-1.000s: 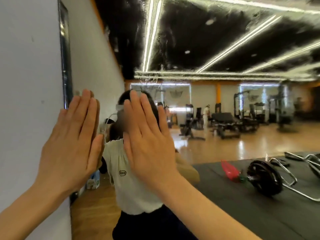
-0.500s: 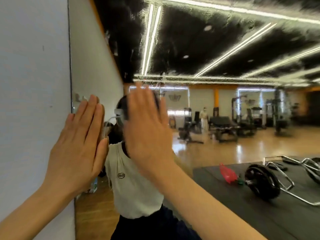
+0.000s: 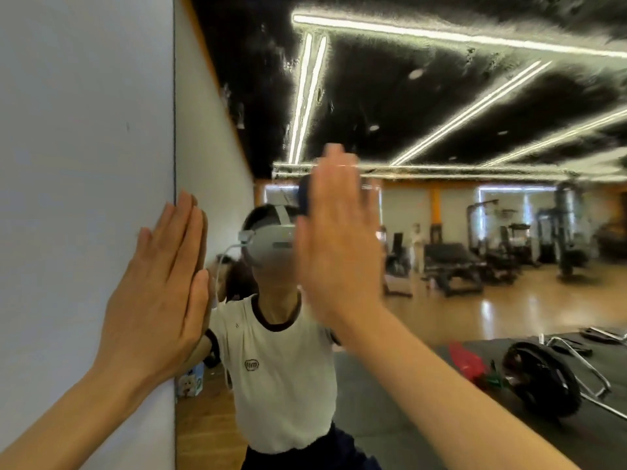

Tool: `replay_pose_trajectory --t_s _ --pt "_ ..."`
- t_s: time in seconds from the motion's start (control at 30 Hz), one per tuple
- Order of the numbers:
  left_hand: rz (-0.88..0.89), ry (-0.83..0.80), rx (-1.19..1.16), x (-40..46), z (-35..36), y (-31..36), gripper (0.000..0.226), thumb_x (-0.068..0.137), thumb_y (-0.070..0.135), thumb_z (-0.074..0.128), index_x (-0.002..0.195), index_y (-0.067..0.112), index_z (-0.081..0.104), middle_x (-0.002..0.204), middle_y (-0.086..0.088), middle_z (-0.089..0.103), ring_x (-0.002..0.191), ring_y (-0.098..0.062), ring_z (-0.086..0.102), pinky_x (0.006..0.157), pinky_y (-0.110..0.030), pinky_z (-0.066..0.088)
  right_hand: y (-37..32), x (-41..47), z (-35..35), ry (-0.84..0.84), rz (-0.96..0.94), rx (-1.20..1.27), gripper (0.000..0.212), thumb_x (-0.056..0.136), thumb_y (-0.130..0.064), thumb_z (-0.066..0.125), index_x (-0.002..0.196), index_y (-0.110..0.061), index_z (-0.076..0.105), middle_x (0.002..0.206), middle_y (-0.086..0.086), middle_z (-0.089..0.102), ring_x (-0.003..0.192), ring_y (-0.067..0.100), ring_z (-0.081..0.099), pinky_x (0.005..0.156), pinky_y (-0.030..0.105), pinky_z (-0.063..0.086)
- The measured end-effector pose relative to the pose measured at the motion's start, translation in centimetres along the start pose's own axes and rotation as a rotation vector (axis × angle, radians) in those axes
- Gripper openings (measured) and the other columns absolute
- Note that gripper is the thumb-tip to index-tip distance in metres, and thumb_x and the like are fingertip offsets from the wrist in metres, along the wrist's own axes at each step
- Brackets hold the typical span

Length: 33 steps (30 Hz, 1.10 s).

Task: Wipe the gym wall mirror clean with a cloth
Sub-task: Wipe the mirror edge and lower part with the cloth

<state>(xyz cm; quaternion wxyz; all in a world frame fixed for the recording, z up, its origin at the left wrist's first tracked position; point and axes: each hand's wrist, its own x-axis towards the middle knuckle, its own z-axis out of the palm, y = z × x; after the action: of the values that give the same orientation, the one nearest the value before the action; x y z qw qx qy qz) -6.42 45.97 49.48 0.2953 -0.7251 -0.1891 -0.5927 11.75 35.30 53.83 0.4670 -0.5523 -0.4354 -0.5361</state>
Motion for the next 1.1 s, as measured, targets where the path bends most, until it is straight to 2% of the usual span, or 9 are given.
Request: replay_pose_trajectory --t_s 0.13,0.23,0.3,0.43,0.57,0.67,0.73,0.9,1.1 --pt "0.028 -0.045 0.009 -0.3 0.2 -0.6 0.059 0.108 0.034 0.017 0.161 0.010 0.008 0.169 -0.009 0.004 0.157 -0.017 0.002 0.127 -0.030 -0.003 -2.6 0.7 1.2 -0.089 -0.365 0.024 0.059 0.103 -0.027 0.028 0.158 -0.006 0.019 0.167 0.013 0.017 0.155 0.024 0.007 0.127 0.041 0.001" --pt "0.026 -0.030 -0.006 -0.2 0.1 -0.3 0.059 0.106 0.028 0.022 0.160 0.005 0.014 0.168 -0.013 0.012 0.156 -0.017 0.004 0.127 -0.032 0.002 5.0 0.5 -1.3 -0.062 -0.184 0.004 0.060 0.102 -0.020 0.038 0.158 -0.007 0.019 0.166 0.011 0.017 0.153 0.014 0.001 0.125 0.032 -0.008" --pt "0.023 -0.013 0.003 -0.3 0.1 -0.3 0.059 0.105 0.025 0.026 0.158 0.000 0.020 0.166 -0.017 0.019 0.155 -0.016 0.006 0.127 -0.032 0.005 8.8 -0.1 -2.3 0.001 0.039 -0.022 0.060 0.104 -0.026 0.029 0.158 -0.004 0.018 0.167 0.013 0.014 0.154 0.017 0.002 0.127 0.039 -0.003" --pt "0.051 -0.058 0.065 -0.1 -0.3 -0.5 0.060 0.108 0.036 0.013 0.161 0.007 0.009 0.169 -0.013 0.009 0.156 -0.017 0.003 0.127 -0.030 -0.001 5.2 1.3 -0.9 0.089 0.194 -0.079 0.062 0.104 -0.032 0.016 0.158 -0.001 0.017 0.167 0.015 0.013 0.155 0.027 0.007 0.126 0.045 0.000" --pt "0.041 -0.069 0.088 0.1 -0.5 -0.2 0.061 0.108 0.037 0.013 0.159 0.004 0.012 0.168 -0.014 0.010 0.156 -0.012 -0.004 0.126 -0.027 -0.004 -4.6 3.4 2.1 0.036 -0.142 -0.079 0.060 0.104 -0.030 0.019 0.157 -0.004 0.021 0.166 0.015 0.018 0.155 0.028 0.011 0.124 0.043 -0.003" --pt "0.036 -0.061 0.074 0.1 -0.4 -0.2 0.061 0.107 0.035 0.018 0.159 0.003 0.012 0.168 -0.013 0.008 0.156 -0.012 -0.004 0.125 -0.027 -0.006 -4.4 4.3 1.8 -0.044 -0.356 -0.027 0.057 0.103 -0.024 0.033 0.156 -0.005 0.027 0.165 0.013 0.023 0.154 0.026 0.016 0.126 0.044 0.002" --pt "0.030 -0.054 0.050 0.0 -0.4 -0.3 0.063 0.105 0.030 0.024 0.160 0.004 0.011 0.169 -0.012 0.005 0.157 -0.016 -0.002 0.126 -0.027 -0.005 -0.2 4.4 0.5 -0.032 -0.195 0.054 0.055 0.101 -0.016 0.042 0.154 -0.006 0.031 0.164 0.012 0.025 0.153 0.026 0.017 0.127 0.045 0.004" --pt "0.033 -0.021 0.015 -0.1 -0.1 -0.4 0.067 0.102 0.028 0.028 0.162 0.007 0.004 0.170 -0.008 -0.001 0.157 -0.020 0.001 0.126 -0.028 -0.005 7.1 4.3 -1.2 0.138 0.345 -0.038 0.059 0.106 -0.031 0.022 0.158 -0.004 0.021 0.166 0.014 0.015 0.155 0.032 0.009 0.125 0.053 0.001" --pt "0.021 -0.016 0.001 0.0 -0.1 -0.6 0.065 0.103 0.028 0.029 0.160 0.002 0.013 0.169 -0.012 0.006 0.156 -0.024 0.007 0.126 -0.028 -0.003 -8.3 6.9 3.6 0.123 -0.129 -0.047 0.054 0.104 -0.020 0.040 0.156 -0.009 0.030 0.164 0.012 0.026 0.153 0.029 0.017 0.123 0.045 -0.001"
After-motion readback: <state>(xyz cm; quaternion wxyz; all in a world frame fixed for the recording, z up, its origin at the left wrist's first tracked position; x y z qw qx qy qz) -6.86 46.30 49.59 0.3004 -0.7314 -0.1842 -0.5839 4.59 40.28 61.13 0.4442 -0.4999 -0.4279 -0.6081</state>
